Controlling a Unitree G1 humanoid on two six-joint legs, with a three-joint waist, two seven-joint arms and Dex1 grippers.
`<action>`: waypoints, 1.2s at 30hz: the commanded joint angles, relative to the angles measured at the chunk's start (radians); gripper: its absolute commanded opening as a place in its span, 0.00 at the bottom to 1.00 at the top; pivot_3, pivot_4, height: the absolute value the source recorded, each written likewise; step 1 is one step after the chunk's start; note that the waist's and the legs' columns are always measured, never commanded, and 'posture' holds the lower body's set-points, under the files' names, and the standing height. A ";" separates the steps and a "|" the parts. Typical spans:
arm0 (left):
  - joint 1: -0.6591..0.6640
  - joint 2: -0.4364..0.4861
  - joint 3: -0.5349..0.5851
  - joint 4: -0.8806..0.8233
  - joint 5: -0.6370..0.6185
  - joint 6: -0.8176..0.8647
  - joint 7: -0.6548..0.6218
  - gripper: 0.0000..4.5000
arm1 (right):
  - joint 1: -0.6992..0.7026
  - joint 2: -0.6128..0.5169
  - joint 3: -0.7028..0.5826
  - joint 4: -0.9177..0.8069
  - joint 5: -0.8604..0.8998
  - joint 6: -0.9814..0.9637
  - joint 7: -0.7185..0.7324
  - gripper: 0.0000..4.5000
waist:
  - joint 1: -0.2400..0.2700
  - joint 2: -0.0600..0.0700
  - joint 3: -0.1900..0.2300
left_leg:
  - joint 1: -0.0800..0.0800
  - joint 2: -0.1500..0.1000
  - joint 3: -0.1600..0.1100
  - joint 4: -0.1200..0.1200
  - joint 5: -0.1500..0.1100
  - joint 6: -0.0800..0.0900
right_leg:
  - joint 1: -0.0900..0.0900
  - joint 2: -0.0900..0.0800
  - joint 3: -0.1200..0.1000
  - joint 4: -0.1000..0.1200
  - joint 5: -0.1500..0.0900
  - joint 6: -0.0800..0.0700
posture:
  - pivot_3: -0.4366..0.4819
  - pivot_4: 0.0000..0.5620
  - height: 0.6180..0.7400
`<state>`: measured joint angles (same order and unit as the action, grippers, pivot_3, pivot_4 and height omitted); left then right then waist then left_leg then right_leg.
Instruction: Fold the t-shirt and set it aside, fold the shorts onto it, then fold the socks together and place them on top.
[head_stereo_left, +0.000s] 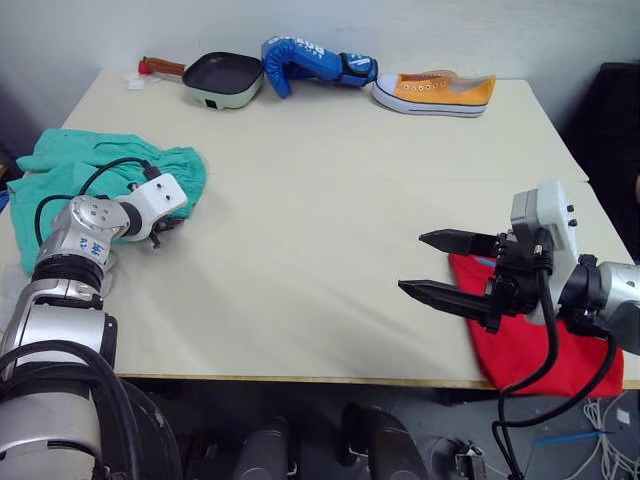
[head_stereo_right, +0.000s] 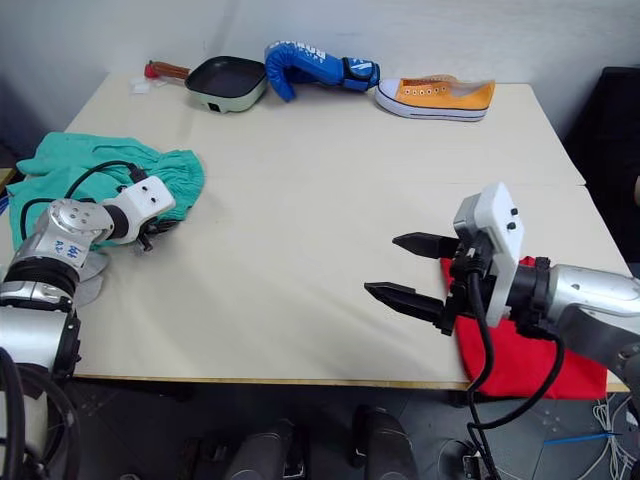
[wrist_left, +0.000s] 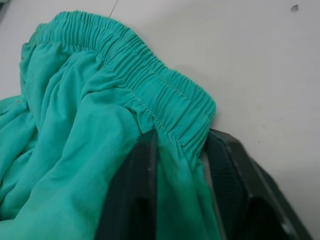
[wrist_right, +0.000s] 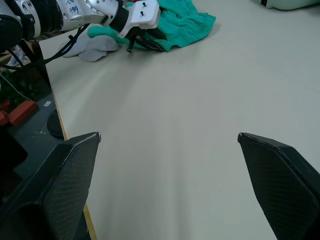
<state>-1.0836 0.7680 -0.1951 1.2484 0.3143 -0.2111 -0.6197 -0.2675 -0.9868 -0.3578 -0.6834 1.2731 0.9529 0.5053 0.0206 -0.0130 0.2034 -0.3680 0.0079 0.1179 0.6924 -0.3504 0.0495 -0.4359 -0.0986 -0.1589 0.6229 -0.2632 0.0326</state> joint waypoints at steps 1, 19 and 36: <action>-0.029 0.013 0.044 0.016 -0.035 0.026 -0.018 0.07 | 0.004 -0.003 -0.013 -0.038 -0.050 -0.048 -0.007 1.00 | 0.001 0.000 0.000 | -0.001 0.000 0.000 0.000 0.000 0.000 | -0.001 0.000 0.000 0.003 0.000 0.000 | 0.48 0.27 1.00; 0.235 -0.246 0.037 -1.289 -0.749 0.975 -0.657 0.01 | 0.193 -0.046 -0.067 -0.131 -0.160 -0.086 0.055 1.00 | 0.003 0.000 0.000 | -0.001 -0.001 -0.004 0.007 -0.001 0.001 | 0.007 0.001 -0.001 -0.001 0.002 0.003 | 0.48 0.27 1.00; 0.216 -0.247 0.110 -1.366 -0.927 1.150 -0.608 0.60 | 0.242 -0.081 0.311 -0.141 -0.783 -0.321 0.106 1.00 | 0.001 0.001 0.000 | 0.001 0.000 -0.005 0.007 0.002 -0.003 | 0.006 0.003 0.001 -0.001 0.001 0.001 | 0.48 0.27 1.00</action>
<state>-0.8549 0.4860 -0.1319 -0.0933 -0.5880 0.9462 -1.2065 -0.0152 -1.0543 -0.0742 -0.8198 0.5663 0.6874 0.5994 0.0219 -0.0125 0.2034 -0.3666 0.0082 0.1127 0.6992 -0.3486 0.0465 -0.4294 -0.0960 -0.1580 0.6223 -0.2630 0.0327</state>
